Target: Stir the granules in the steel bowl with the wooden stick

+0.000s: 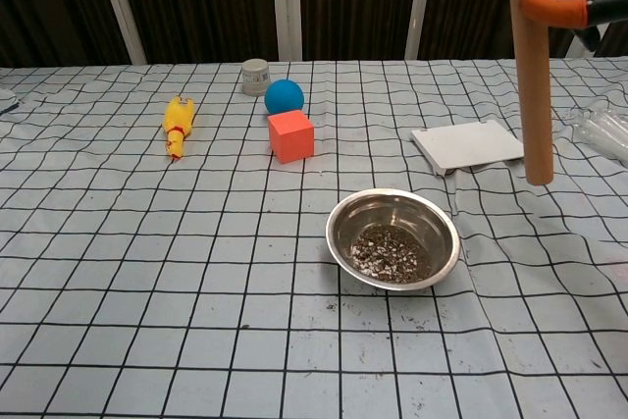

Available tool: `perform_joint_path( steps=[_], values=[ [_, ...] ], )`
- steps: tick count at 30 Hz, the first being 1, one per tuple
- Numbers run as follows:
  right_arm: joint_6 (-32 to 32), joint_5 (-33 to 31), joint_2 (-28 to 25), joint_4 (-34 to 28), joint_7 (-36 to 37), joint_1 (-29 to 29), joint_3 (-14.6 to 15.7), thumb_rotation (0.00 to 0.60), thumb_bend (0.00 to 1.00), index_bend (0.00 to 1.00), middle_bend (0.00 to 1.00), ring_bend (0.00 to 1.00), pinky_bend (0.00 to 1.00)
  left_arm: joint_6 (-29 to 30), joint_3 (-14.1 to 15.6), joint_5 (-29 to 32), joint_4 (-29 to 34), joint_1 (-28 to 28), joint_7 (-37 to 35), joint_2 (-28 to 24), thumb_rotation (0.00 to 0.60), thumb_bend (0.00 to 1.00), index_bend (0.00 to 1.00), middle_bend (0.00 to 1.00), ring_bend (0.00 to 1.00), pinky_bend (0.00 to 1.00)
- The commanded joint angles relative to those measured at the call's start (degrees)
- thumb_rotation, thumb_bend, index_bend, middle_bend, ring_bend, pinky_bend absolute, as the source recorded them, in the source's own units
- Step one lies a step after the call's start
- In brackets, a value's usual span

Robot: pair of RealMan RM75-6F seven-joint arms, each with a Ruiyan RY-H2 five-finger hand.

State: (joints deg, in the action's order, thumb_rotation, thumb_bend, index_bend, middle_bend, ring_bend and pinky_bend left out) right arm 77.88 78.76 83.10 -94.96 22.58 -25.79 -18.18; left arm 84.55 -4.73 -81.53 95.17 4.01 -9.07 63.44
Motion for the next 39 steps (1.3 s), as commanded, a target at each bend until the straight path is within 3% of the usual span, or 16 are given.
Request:
perform_joint_path(
  steps=[1,11,24,39],
  values=[
    [2.9,4.5,1.4,1.4,6.0,1.1,1.2,0.600,0.84,0.82,0.68,0.73,0.74,0.1,0.0,-0.1,0.0,0.0,-0.4,0.0,0.600,0.04,0.00,0.00,0.00,0.00],
    [4.6,9.3,1.4,0.6,15.9,2.1,4.4,0.600,0.84,0.82,0.68,0.73,0.74,1.3,0.1,-1.0,-0.6,-0.4,-0.8,0.5,0.600,0.04,0.00,0.00,0.00,0.00],
    [7.6,15.4,8.9,4.4,19.4,1.7,8.7,0.600,0.84,0.82,0.68,0.73,0.74,2.7,0.5,-2.1,-1.2,-1.0,-0.1,0.9,0.600,0.04,0.00,0.00,0.00,0.00],
    [11.3,15.8,19.2,13.7,18.0,-0.1,7.0,0.600,0.84,0.82,0.68,0.73,0.74,3.0,0.7,-2.7,-1.6,-1.2,-0.8,1.0,0.600,0.04,0.00,0.00,0.00,0.00]
  ],
)
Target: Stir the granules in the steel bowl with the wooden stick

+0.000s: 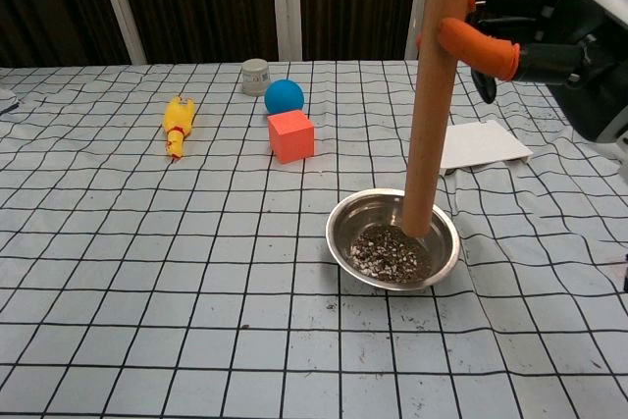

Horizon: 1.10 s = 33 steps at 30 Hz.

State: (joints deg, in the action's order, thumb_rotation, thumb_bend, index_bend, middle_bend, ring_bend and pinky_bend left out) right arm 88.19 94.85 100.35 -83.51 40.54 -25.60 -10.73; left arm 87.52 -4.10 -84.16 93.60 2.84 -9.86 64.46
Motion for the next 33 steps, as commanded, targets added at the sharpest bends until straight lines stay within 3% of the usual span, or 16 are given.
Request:
perform_joint_path(
  steps=[1,22,33],
  values=[
    [1.3,-0.4,2.7,3.1,0.3,-0.3,-0.6,0.600,0.84,0.82,0.68,0.73,0.74,0.0,0.0,0.0,0.0,0.0,-0.1,0.0,0.600,0.04,0.00,0.00,0.00,0.00],
    [6.2,-0.9,14.3,15.7,2.6,-1.4,-1.5,0.600,0.84,0.82,0.68,0.73,0.74,-0.6,0.0,0.4,0.6,0.1,-0.3,-0.1,0.600,0.04,0.00,0.00,0.00,0.00],
    [6.2,-1.7,17.3,21.4,4.2,-2.1,-1.7,0.600,0.84,0.82,0.68,0.73,0.74,-0.9,0.0,0.4,0.6,0.2,-0.9,-0.2,0.600,0.04,0.00,0.00,0.00,0.00]
  ],
)
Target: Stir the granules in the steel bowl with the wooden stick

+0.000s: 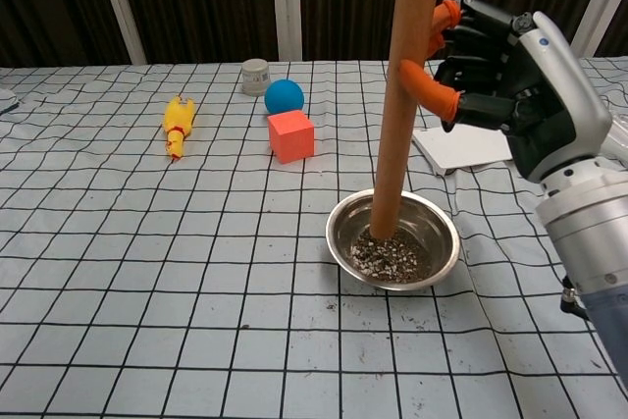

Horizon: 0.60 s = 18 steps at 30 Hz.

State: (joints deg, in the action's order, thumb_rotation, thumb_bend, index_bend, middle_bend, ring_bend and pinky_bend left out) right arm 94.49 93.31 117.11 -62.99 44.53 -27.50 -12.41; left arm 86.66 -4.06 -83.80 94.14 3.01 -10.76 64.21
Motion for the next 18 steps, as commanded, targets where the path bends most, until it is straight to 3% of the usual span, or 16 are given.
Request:
perform_joint_path(
  steps=[1,18],
  values=[
    [0.0,-0.2,0.8,1.3,0.3,-0.2,-0.1,0.600,0.84,0.82,0.68,0.73,0.74,-0.1,0.0,0.0,0.0,0.0,0.0,0.0,0.600,0.04,0.00,0.00,0.00,0.00],
    [0.4,-0.8,5.2,11.2,2.3,0.0,1.6,0.600,0.84,0.82,0.68,0.73,0.74,-0.4,-0.1,0.5,0.2,0.1,0.1,-0.1,0.600,0.04,0.00,0.00,0.00,0.00]
  ],
)
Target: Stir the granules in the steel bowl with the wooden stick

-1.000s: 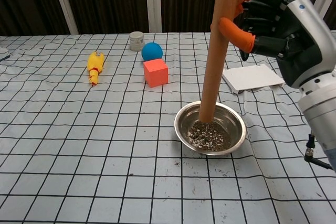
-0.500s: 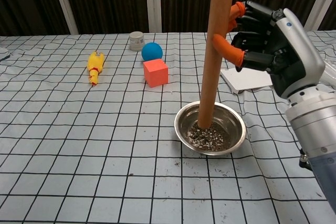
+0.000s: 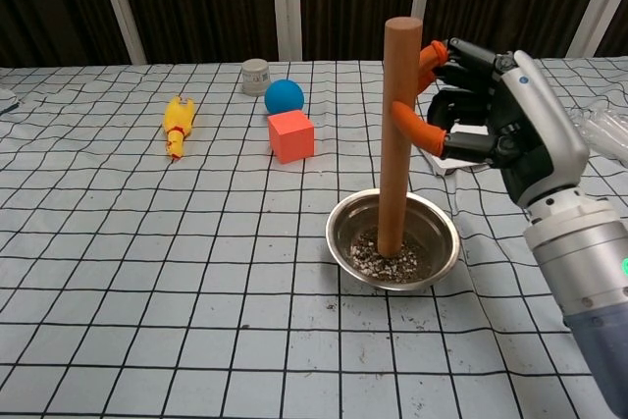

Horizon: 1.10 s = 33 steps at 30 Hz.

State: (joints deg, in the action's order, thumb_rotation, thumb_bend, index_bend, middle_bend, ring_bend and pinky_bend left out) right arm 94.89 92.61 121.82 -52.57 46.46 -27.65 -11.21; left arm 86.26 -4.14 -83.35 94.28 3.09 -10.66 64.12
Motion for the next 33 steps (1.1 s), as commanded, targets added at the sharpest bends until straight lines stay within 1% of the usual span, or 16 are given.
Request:
perform_joint_path(
  steps=[1,7,10,13,16,21,24,33],
  values=[
    [0.0,-0.1,0.6,1.1,0.4,0.2,0.5,0.600,0.84,0.82,0.68,0.73,0.74,0.0,0.0,0.0,0.0,0.0,0.0,0.0,0.600,0.04,0.00,0.00,0.00,0.00],
    [0.5,0.0,0.9,2.0,0.6,0.3,0.8,0.600,0.84,0.82,0.68,0.73,0.74,0.1,0.0,0.0,0.0,-0.1,-0.1,0.0,0.600,0.04,0.00,0.00,0.00,0.00],
    [1.1,0.3,0.6,1.4,0.4,0.1,0.4,0.600,0.84,0.82,0.68,0.73,0.74,0.2,0.0,-0.1,0.0,-0.1,-0.1,0.0,0.600,0.04,0.00,0.00,0.00,0.00],
    [2.1,0.9,-0.3,-0.2,-0.2,-0.3,-0.1,0.600,0.84,0.82,0.68,0.73,0.74,0.3,0.0,-0.2,0.0,-0.1,-0.1,0.0,0.600,0.04,0.00,0.00,0.00,0.00],
    [3.5,2.2,-2.0,-3.5,-2.1,-0.8,-0.4,0.600,0.84,0.82,0.68,0.73,0.74,0.4,0.0,-0.3,0.1,-0.1,-0.1,0.0,0.600,0.04,0.00,0.00,0.00,0.00],
    [2.8,1.7,-2.9,-5.6,-3.4,-0.4,0.1,0.600,0.84,0.82,0.68,0.73,0.74,0.5,0.0,-0.5,0.1,-0.1,0.1,0.0,0.600,0.04,0.00,0.00,0.00,0.00],
    [2.2,1.1,-2.8,-5.0,-3.4,0.1,0.6,0.600,0.84,0.82,0.68,0.73,0.74,0.4,0.1,-0.5,0.1,-0.1,0.1,0.0,0.600,0.04,0.00,0.00,0.00,0.00],
    [0.9,-0.1,-0.8,-0.1,-1.6,1.1,1.8,0.600,0.84,0.82,0.68,0.73,0.74,0.3,0.1,-0.4,0.1,-0.1,0.1,0.0,0.600,0.04,0.00,0.00,0.00,0.00]
  ],
)
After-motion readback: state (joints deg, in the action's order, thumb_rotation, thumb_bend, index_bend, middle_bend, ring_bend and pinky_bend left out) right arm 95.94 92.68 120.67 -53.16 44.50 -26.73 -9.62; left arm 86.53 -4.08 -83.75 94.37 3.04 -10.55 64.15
